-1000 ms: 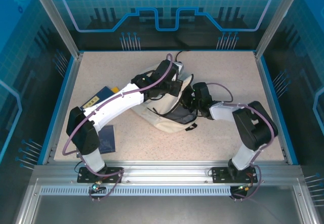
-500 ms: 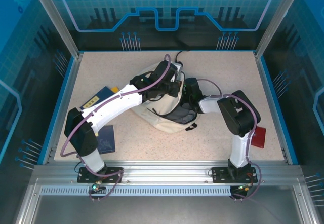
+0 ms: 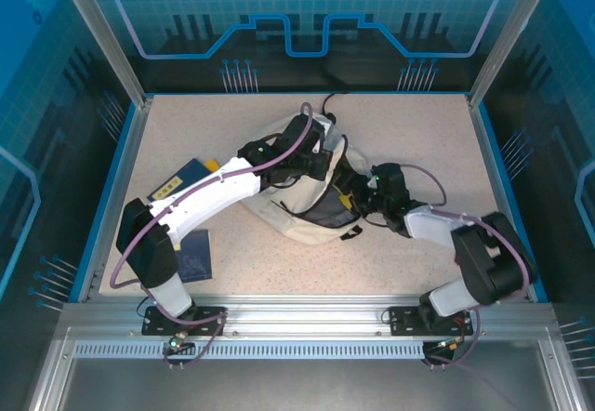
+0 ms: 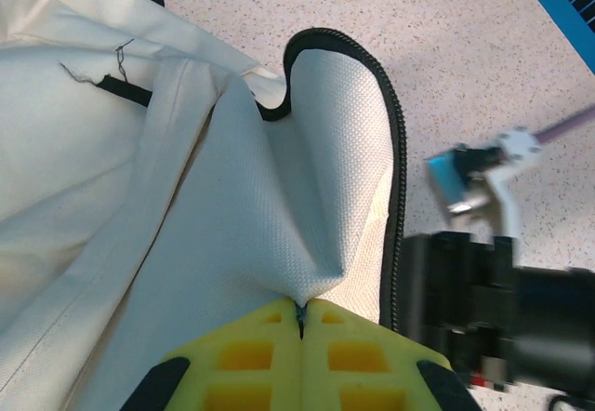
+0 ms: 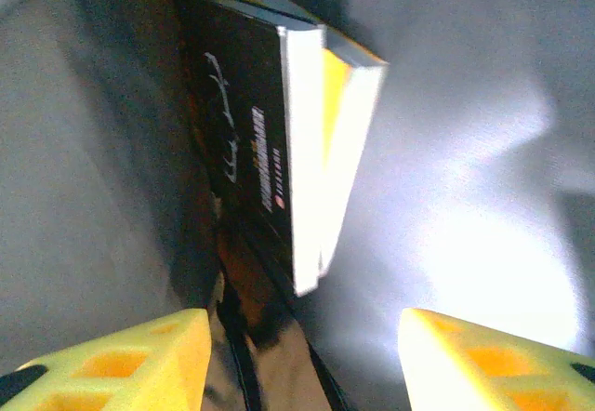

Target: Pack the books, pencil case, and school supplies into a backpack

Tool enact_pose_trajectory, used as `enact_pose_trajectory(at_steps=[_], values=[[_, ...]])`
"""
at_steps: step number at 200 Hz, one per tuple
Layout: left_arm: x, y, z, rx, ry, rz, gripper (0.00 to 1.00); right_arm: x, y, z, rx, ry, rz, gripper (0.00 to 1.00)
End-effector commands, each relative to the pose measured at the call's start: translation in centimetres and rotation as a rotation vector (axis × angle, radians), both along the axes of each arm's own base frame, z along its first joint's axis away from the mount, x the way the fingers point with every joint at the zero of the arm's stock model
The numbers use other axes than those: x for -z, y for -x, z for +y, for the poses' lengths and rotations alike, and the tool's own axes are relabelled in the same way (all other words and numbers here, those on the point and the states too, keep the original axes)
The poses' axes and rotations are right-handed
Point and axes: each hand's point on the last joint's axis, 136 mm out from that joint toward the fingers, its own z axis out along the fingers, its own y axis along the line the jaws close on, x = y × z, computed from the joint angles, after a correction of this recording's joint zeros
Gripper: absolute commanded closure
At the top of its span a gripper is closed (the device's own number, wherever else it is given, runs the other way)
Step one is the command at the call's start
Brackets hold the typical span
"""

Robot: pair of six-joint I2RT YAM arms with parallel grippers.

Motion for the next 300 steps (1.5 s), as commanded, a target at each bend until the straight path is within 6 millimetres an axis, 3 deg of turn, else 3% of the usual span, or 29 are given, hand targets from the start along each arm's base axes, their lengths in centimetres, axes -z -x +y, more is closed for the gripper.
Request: enact_pose_trajectory(at_steps=[1,14,34,45,70,92,121,153,193,268,300], values=[[-2.3,-0.4,0.3,-0.04,0.084,-0.037,0.89,0.9,2.6,-3.9,0.036,0.145,0.053,0.44],[-1.6,-0.7,1.0,-0.082,0.093,-0.005,0.61,-0.4,3.2,-6.4,0.08,0.243,0.03,0.41],[-0.1,-1.2,2.7,-0.164,0.117,0.06,0.36,-2.7,4.7,-10.4,0.153,0.414,0.012,0.35],[1.0,-1.6,4.2,-0.23,0.132,0.104,0.26,-4.1,5.3,-11.5,0.155,0.45,0.004,0.33],[5.3,-1.9,9.5,-0.438,0.122,0.195,0.18,-7.0,5.5,-11.3,0.082,0.463,-0.055,0.26],[9.8,-1.5,14.7,-0.647,0.132,0.292,0.14,-7.9,4.7,-10.3,0.015,0.47,-0.091,0.21],[13.2,-1.7,16.7,-0.712,0.174,0.362,0.13,-7.7,3.2,-8.7,-0.042,0.433,-0.102,0.19],[15.1,-3.6,15.7,-0.64,0.151,0.361,0.16,-6.9,2.2,-7.0,-0.073,0.415,-0.096,0.19],[17.4,-6.0,13.0,-0.541,0.165,0.399,0.25,-5.6,2.3,-6.6,-0.07,0.408,-0.051,0.2],[18.1,-10.4,4.0,-0.236,0.273,0.486,0.29,-4.4,2.8,-6.6,-0.055,0.417,-0.014,0.2],[17.6,-12.5,3.1,-0.241,0.254,0.484,0.26,-4.2,2.8,-6.6,-0.058,0.428,-0.007,0.2]])
